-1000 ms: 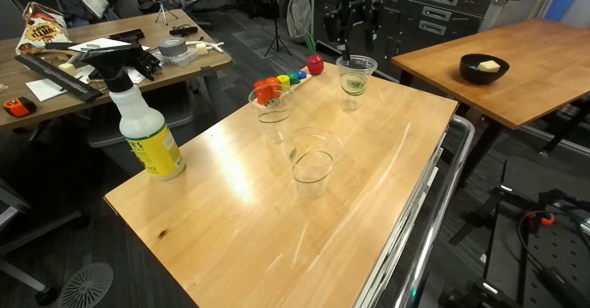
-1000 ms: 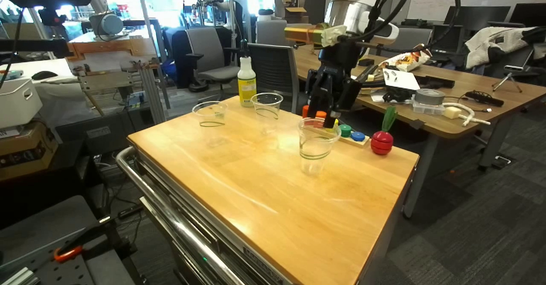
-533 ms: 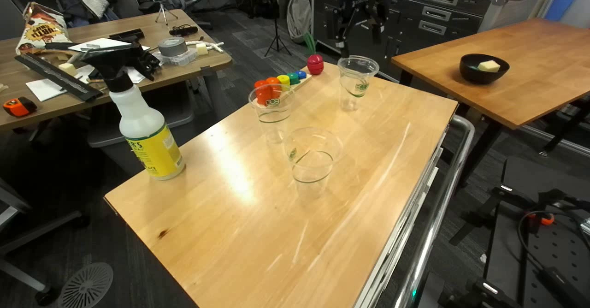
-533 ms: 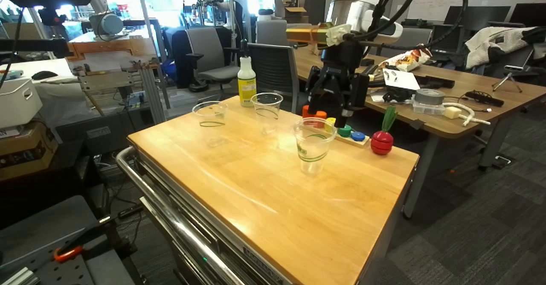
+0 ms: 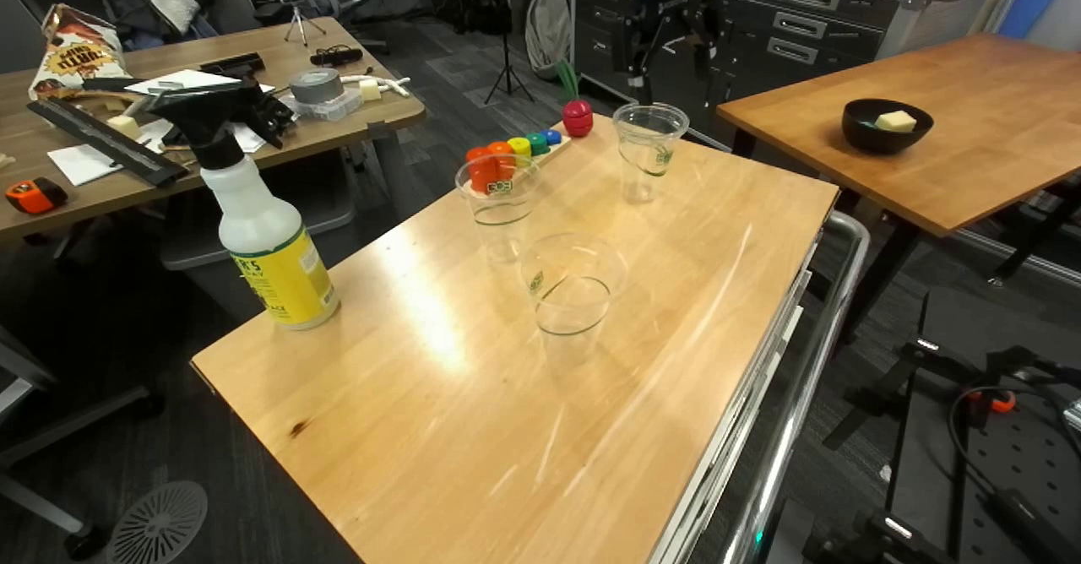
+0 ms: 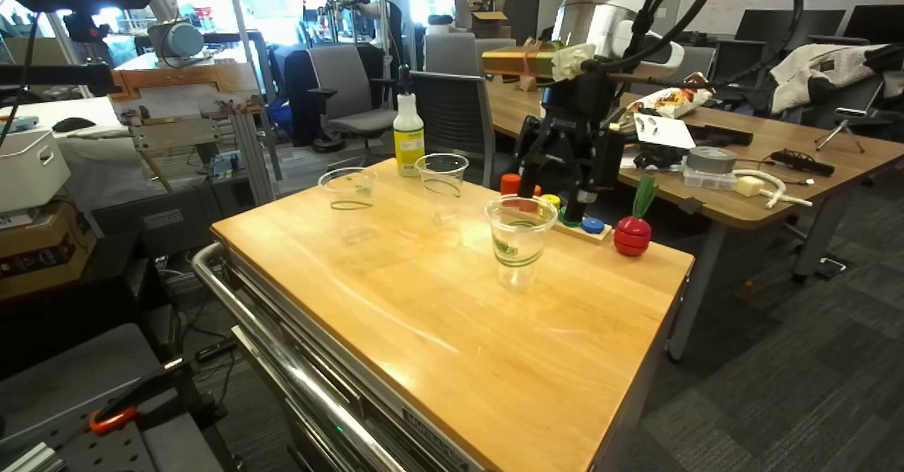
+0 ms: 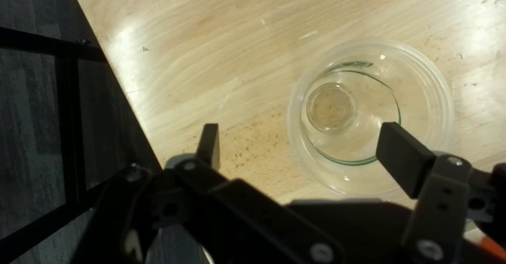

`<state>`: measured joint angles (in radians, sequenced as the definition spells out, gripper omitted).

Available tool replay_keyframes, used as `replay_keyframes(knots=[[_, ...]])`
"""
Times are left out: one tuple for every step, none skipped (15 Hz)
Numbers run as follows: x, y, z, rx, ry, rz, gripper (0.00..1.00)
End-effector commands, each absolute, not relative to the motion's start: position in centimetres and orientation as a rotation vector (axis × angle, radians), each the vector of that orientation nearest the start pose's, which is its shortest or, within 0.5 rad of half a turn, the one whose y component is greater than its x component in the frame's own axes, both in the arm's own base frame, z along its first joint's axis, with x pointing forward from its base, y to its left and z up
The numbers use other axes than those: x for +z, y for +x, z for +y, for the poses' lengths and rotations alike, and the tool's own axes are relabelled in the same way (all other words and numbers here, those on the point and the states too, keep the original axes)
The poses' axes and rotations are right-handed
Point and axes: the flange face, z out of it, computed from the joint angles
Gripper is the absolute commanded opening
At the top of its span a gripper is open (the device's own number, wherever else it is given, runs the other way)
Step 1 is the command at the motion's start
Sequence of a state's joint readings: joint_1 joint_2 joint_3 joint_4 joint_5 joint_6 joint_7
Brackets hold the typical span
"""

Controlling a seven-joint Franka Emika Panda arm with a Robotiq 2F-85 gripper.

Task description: Stack the four clear cups together

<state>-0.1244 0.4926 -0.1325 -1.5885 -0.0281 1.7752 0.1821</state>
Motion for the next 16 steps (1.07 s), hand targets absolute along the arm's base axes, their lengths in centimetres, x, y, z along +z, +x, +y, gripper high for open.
replay_keyframes(knots=[[32.7, 62.1, -16.4, 0.53, -3.081, 0.654, 1.0], [32.4, 61.9, -16.4, 0.544, -3.069, 0.647, 1.0], [32.1, 61.7, -16.3, 0.557, -3.046, 0.63, 1.0], [31.7, 61.6, -16.2, 0.567, -3.023, 0.622, 1.0], [31.3, 61.5, -16.1, 0.577, -3.001, 0.617, 1.0], [30.9, 61.4, -16.1, 0.59, -2.978, 0.623, 0.93], [30.5, 61.3, -16.1, 0.599, -2.964, 0.63, 0.72], [30.1, 61.3, -16.1, 0.604, -2.944, 0.641, 0.69], [29.7, 61.5, -16.1, 0.598, -2.934, 0.654, 0.68], [29.1, 61.5, -16.2, 0.6, -2.94, 0.662, 0.62], [28.5, 61.6, -16.3, 0.604, -2.945, 0.662, 0.52], [28.0, 61.6, -16.3, 0.606, -2.955, 0.659, 0.45], [27.5, 61.5, -16.4, 0.609, -2.958, 0.66, 0.37], [27.2, 61.5, -16.4, 0.614, -2.954, 0.668, 0.29], [27.0, 61.5, -16.3, 0.612, -2.955, 0.668, 0.22], [26.9, 61.5, -16.3, 0.609, -2.957, 0.671, 0.13]])
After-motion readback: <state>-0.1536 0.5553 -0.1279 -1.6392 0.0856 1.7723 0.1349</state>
